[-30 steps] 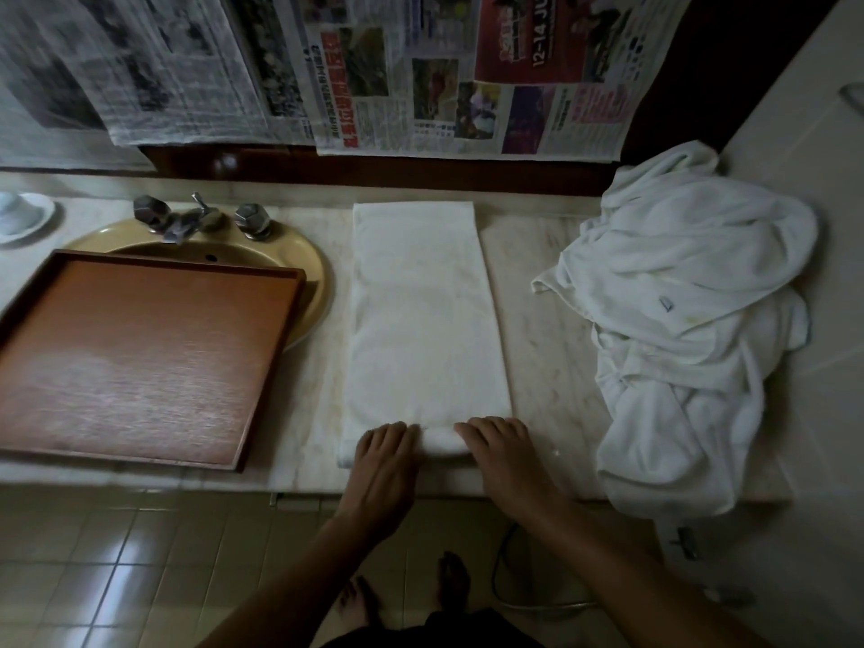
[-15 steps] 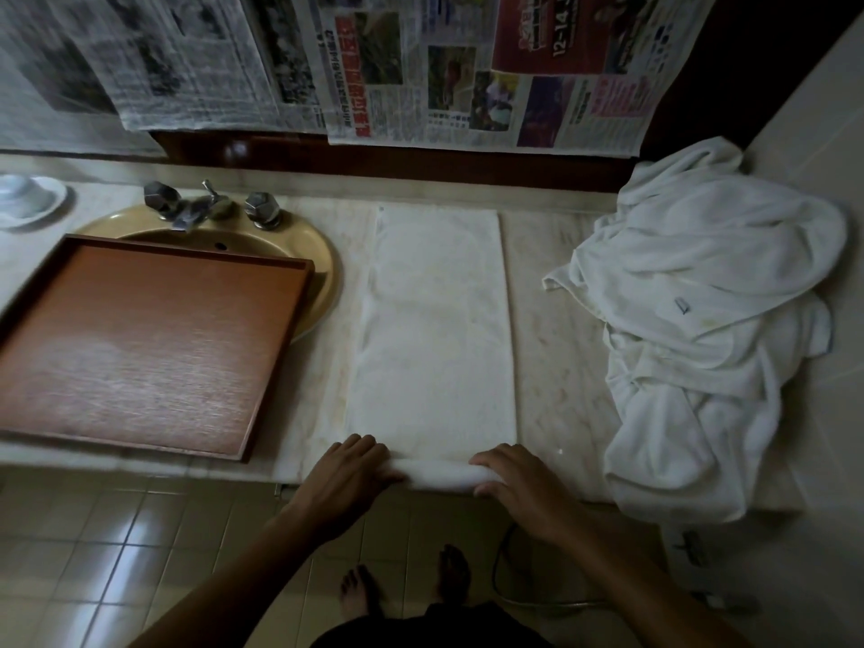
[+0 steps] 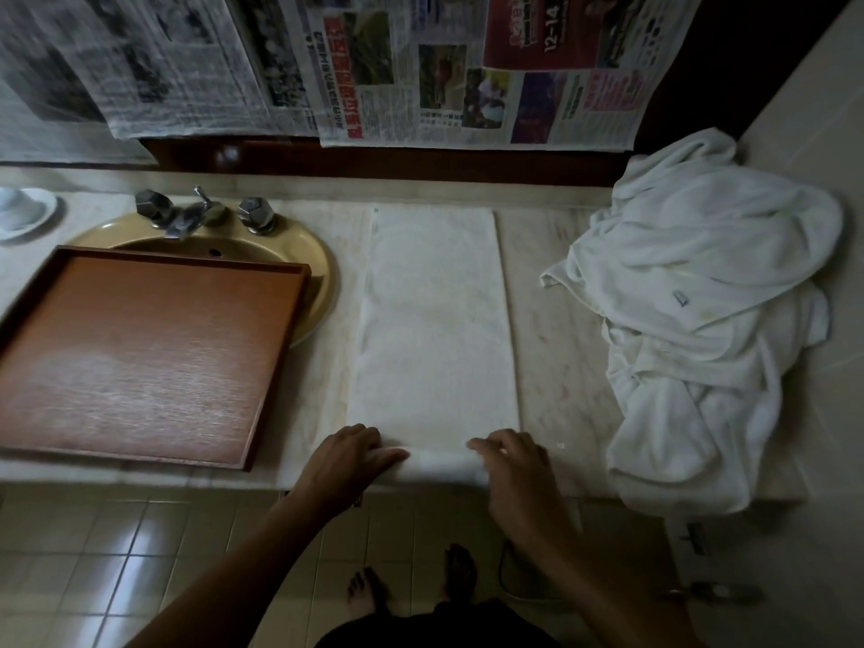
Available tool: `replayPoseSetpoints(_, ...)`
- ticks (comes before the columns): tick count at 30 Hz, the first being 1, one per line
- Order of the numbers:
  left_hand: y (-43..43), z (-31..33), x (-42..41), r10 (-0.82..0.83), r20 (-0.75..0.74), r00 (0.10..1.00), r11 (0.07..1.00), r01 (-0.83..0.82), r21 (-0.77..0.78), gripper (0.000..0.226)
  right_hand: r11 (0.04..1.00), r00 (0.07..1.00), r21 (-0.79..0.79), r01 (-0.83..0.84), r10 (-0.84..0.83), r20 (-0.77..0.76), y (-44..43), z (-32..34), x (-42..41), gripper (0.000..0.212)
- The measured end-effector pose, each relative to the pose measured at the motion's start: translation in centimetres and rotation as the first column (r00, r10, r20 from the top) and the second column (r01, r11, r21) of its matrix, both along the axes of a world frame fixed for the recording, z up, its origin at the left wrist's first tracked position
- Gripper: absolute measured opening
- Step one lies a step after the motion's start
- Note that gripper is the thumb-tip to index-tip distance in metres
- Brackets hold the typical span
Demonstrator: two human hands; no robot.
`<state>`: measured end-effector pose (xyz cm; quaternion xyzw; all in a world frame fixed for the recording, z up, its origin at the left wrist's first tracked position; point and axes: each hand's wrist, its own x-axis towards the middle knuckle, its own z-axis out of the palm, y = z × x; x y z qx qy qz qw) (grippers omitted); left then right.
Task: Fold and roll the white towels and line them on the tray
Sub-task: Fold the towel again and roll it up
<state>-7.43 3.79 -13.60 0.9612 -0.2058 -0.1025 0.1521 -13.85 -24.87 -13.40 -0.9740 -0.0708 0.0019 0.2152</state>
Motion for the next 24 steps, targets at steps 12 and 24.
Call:
replayPoseSetpoints(12, -4.9, -0.5, -7.3, -0.150, 0.172, 0.974, 0.989, 0.149, 0.017, 0.057, 0.956, 0.987, -0.278, -0.091, 0.124, 0.103, 2.9, -2.5, -3.8, 0.078)
replayPoseSetpoints(24, 1.2, -0.9, -2.5, -0.212, 0.135, 0.968, 0.977, 0.209, 0.032, 0.065, 0.934, 0.956, -0.317, -0.162, 0.229, 0.186, -1.8, -2.6, 0.2, 0.068)
